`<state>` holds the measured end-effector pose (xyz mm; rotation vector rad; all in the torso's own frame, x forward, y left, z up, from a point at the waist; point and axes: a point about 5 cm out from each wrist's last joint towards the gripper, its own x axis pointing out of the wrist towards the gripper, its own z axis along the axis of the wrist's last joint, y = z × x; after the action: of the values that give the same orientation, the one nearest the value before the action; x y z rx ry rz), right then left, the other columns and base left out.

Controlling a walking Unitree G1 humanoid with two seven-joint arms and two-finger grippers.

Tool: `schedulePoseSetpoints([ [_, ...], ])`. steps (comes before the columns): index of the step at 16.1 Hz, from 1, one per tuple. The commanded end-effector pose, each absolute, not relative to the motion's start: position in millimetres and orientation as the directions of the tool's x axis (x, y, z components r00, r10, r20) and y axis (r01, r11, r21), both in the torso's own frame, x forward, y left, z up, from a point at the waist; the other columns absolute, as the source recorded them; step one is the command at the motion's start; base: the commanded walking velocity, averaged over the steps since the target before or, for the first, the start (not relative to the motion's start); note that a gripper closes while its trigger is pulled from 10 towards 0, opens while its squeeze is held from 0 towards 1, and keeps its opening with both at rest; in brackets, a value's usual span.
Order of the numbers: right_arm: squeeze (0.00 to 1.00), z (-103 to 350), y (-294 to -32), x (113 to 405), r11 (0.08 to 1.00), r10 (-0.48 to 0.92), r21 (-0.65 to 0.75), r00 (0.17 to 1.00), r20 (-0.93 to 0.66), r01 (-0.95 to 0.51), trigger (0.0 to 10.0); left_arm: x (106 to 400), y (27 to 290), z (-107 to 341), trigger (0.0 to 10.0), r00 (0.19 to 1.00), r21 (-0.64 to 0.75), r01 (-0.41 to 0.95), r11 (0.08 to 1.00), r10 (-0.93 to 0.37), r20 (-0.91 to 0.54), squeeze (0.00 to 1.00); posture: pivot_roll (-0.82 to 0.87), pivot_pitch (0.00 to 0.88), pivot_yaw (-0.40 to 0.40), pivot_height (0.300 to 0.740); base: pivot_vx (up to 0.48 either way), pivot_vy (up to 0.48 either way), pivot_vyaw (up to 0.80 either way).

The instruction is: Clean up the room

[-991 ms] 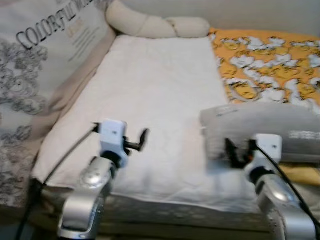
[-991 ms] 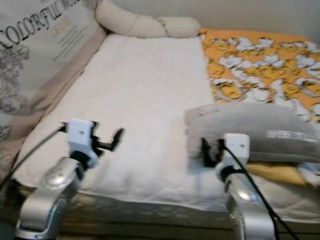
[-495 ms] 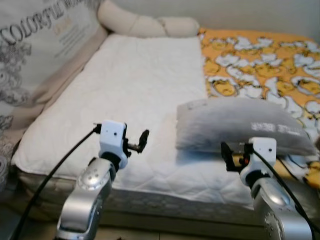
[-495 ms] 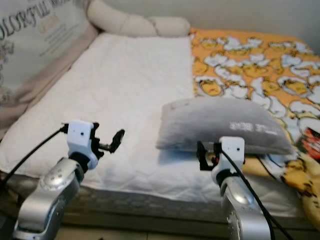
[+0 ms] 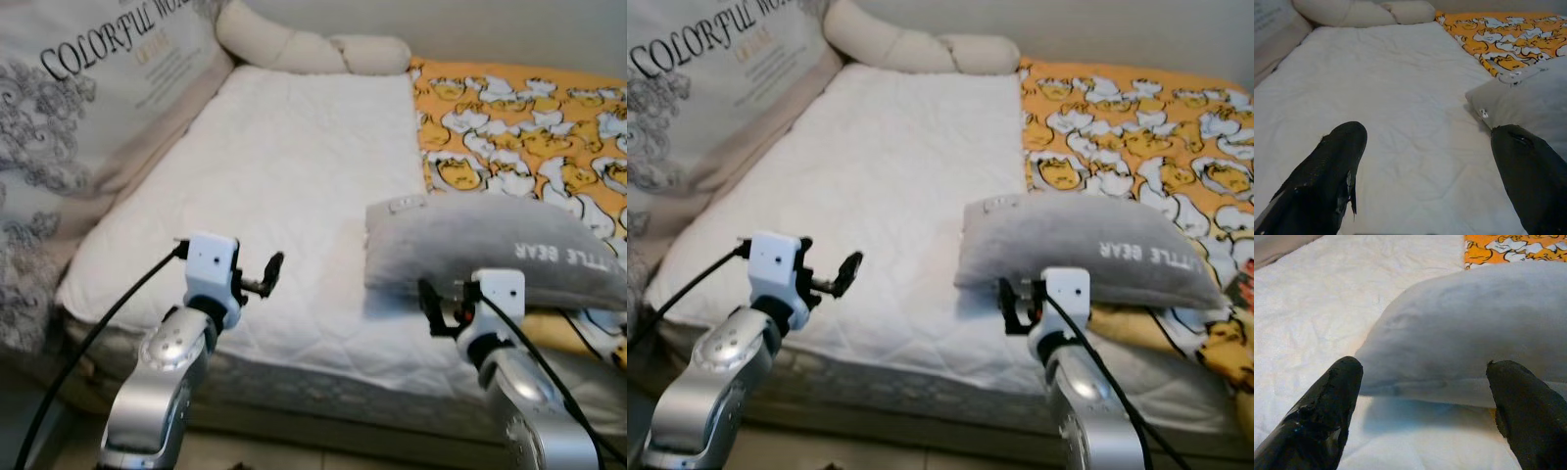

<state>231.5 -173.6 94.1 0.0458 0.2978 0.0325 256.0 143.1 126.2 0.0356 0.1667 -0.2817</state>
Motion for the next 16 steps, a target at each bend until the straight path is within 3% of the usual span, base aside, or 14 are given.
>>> schedulePoseSetpoints([
  [1, 0.00, 99.8, -179.8, 233.1, 0.999, 0.014, 0.044, 0.964, -0.267, -0.003, 10.0, 256.3, 141.1, 128.4, 10.0, 0.944, 0.006, 0.293, 0.956, -0.289, -0.159, 0.00, 0.01, 0.000, 0.003, 0.740, 0.292, 0.000, 0.00],
  [16, 0.00, 105.8, -182.4, 234.4, 0.997, -0.009, 0.079, 0.975, -0.223, 0.027, 10.0, 257.4, 138.6, 128.1, 10.0, 0.939, 0.004, 0.310, 0.951, -0.305, -0.158, 0.00, 0.01, 0.000, 0.003, 0.740, 0.294, 0.000, -0.05],
])
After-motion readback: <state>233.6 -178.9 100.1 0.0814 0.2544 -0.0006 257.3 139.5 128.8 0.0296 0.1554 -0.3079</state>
